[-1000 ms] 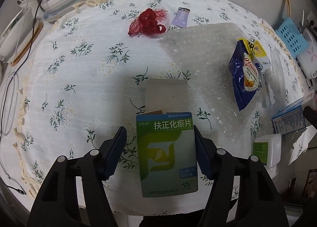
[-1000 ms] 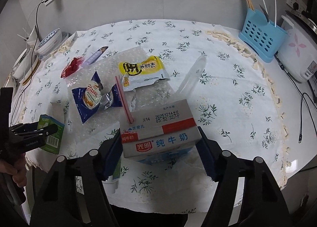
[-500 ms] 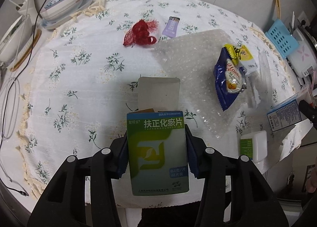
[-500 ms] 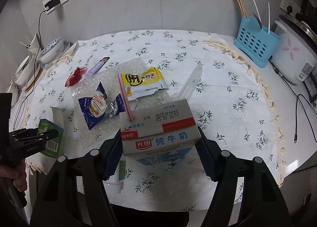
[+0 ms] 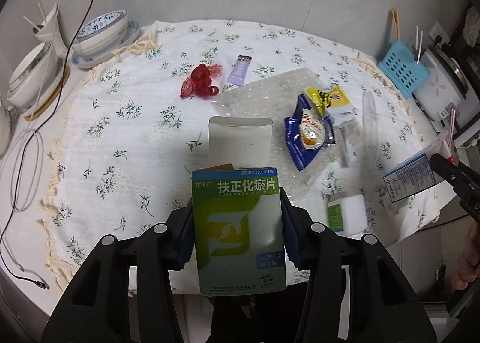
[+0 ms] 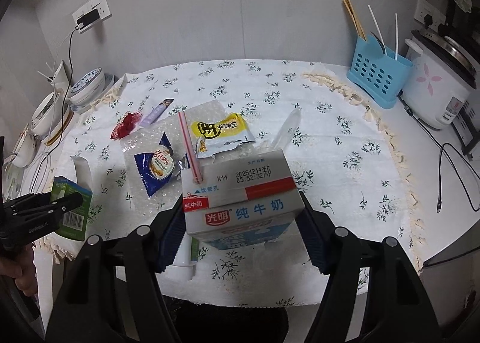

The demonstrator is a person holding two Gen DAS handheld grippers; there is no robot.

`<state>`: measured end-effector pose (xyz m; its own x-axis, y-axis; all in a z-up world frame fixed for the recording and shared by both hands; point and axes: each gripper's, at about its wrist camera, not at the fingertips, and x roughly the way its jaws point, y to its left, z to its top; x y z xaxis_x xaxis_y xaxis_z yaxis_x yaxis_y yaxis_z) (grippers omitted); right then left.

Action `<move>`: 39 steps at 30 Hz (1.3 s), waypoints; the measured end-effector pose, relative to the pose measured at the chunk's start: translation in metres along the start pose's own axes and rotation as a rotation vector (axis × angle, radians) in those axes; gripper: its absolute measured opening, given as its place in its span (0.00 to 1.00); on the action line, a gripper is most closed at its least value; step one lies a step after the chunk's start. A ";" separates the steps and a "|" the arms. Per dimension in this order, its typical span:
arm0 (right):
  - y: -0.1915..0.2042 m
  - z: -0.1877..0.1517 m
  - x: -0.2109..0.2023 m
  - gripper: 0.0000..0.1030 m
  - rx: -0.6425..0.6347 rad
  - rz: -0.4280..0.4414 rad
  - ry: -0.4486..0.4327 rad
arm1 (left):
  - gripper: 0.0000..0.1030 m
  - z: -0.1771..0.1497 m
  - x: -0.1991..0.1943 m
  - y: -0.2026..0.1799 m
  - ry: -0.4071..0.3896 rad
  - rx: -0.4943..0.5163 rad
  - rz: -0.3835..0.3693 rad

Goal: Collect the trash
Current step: 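Lift and carry the box with left tool while right tool carries the carton toward the bin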

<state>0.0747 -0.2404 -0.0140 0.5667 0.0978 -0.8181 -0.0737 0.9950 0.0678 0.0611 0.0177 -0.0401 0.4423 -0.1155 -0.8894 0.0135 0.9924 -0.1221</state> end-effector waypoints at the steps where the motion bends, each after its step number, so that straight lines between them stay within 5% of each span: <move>1: 0.000 -0.001 -0.003 0.63 0.000 0.004 -0.003 | 0.46 -0.001 -0.002 -0.002 -0.002 0.002 -0.005; 39: -0.003 -0.066 -0.080 0.63 -0.053 0.047 -0.036 | 0.46 -0.073 -0.060 -0.054 -0.053 0.017 -0.020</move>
<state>-0.0246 -0.2527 0.0133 0.5902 0.1465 -0.7938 -0.1439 0.9867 0.0751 -0.0317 -0.0317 -0.0126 0.4889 -0.1333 -0.8621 0.0380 0.9906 -0.1316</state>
